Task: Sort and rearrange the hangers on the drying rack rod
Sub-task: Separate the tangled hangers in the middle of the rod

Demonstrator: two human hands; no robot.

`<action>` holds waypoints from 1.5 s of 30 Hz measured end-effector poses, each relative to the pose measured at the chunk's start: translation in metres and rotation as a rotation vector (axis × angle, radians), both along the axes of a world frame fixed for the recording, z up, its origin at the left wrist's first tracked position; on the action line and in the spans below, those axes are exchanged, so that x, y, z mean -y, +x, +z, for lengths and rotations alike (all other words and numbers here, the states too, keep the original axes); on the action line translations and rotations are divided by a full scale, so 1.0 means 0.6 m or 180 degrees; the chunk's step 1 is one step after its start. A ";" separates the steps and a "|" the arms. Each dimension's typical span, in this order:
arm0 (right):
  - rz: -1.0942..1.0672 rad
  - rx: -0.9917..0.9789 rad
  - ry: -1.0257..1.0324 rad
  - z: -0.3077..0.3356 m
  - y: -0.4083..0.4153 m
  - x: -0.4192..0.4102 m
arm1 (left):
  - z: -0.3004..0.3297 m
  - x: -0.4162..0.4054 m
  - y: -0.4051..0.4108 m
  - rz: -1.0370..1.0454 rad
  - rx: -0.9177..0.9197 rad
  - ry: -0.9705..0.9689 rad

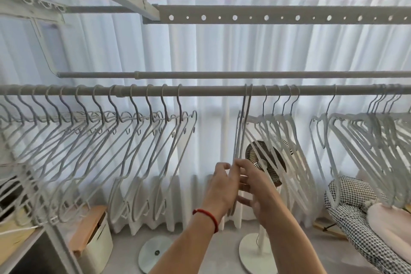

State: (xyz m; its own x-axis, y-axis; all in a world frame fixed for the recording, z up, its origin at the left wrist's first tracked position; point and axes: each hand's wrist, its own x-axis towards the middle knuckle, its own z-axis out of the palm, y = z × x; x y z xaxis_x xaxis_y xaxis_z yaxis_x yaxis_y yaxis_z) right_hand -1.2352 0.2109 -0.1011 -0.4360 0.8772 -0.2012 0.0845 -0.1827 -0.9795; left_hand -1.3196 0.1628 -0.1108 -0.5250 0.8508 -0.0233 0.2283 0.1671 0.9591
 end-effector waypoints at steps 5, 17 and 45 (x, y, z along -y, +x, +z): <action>0.0079 -0.0161 0.0066 -0.008 -0.003 -0.003 | 0.000 0.007 -0.011 0.0117 -0.0007 0.0043; 0.0392 -0.0496 0.0229 -0.019 -0.012 0.022 | 0.004 0.051 -0.033 0.0661 0.0389 0.0325; 0.0536 -0.0347 0.0205 -0.003 -0.068 0.068 | 0.007 0.106 -0.069 0.0992 0.0301 0.0406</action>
